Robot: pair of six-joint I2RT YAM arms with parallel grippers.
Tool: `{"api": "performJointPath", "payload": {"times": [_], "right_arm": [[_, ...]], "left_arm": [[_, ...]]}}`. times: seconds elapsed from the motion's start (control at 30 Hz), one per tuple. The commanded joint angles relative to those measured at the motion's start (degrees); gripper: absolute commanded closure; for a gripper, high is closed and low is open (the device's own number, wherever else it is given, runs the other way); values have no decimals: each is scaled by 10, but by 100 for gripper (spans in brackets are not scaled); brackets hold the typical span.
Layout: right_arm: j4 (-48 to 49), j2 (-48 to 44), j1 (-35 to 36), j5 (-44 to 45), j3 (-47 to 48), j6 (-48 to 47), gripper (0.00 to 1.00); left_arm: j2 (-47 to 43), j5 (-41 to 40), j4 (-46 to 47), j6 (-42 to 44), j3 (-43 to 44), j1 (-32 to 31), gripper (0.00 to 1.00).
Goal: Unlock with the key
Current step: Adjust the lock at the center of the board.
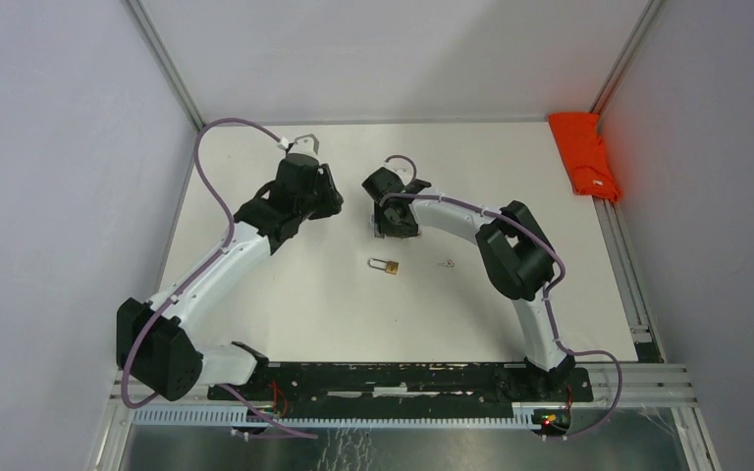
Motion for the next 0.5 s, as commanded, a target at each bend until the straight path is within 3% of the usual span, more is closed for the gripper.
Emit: {"api": "performJointPath", "payload": {"times": [0.0,0.3,0.47], "right_arm": [[-1,0,5,-3,38,58,40],[-32,27,9,45,70,104,39],[-41,39,19,53,124,66,47]], "left_arm": [[-31,7,22,-24,-7,-6,61],[-56,10,29,-31,-25,-18,59],[-65,10,29,-29,-28,-23,58]]}}
